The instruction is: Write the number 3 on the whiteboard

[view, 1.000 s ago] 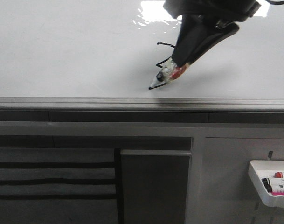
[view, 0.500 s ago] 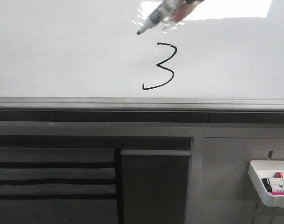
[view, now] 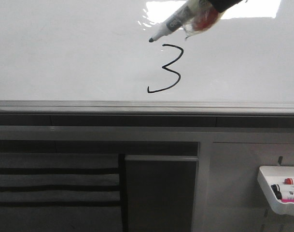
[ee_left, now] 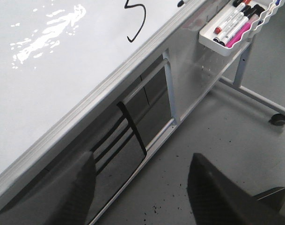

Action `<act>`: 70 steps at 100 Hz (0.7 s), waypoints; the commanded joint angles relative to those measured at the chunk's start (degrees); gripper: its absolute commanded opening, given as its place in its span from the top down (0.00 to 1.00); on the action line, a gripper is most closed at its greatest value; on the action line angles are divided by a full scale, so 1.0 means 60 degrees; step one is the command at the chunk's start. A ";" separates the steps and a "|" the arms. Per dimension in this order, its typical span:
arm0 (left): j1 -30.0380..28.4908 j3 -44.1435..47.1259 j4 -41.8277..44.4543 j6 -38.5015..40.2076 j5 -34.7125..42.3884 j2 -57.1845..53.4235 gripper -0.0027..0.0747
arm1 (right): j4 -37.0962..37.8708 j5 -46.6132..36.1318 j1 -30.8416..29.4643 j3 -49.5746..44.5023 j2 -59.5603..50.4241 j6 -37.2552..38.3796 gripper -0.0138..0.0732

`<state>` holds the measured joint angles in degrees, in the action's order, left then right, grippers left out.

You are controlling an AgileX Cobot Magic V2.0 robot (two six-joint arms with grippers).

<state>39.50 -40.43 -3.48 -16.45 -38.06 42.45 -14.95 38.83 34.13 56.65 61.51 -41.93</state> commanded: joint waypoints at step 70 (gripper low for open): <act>0.0591 -0.2105 -0.0095 -0.3787 0.1299 0.3408 0.45 | -0.0098 -0.1328 0.1027 0.0226 0.0312 -0.4146 0.92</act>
<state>41.11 -49.58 -3.48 -35.14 -34.84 61.67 -14.85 34.73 39.91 56.65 63.90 -63.03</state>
